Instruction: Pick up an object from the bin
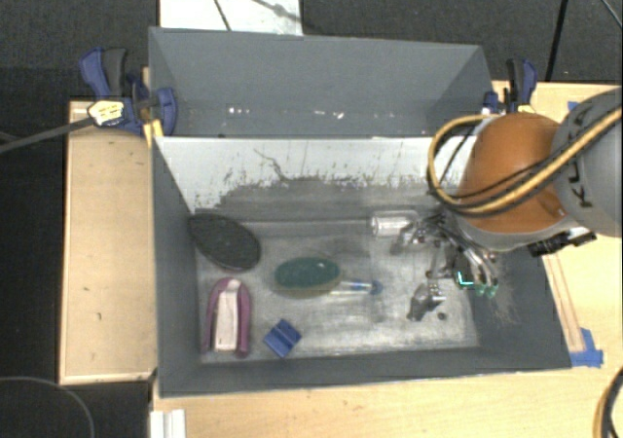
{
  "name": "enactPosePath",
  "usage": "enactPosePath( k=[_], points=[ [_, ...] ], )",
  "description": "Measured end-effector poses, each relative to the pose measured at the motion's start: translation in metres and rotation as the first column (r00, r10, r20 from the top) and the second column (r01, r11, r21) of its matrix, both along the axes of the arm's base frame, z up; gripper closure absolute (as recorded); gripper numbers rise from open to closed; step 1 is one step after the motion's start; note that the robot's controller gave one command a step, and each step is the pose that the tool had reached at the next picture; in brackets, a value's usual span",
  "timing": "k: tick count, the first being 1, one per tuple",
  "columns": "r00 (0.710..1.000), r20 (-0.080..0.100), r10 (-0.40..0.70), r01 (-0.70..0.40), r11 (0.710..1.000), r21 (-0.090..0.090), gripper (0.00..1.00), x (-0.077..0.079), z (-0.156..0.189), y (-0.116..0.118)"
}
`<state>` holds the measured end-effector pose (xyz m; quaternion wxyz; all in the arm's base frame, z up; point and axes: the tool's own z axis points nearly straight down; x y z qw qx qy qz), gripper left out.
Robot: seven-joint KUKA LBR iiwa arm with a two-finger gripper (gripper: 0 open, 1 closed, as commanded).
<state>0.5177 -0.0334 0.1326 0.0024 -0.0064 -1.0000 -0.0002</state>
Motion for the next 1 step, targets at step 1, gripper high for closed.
enactPosePath(
  k=[1],
  points=[
    [0.978, 0.010, -0.207, 0.207, 0.978, 0.001, 0.00, 0.0020, -0.0607, 0.0252]
  ],
)
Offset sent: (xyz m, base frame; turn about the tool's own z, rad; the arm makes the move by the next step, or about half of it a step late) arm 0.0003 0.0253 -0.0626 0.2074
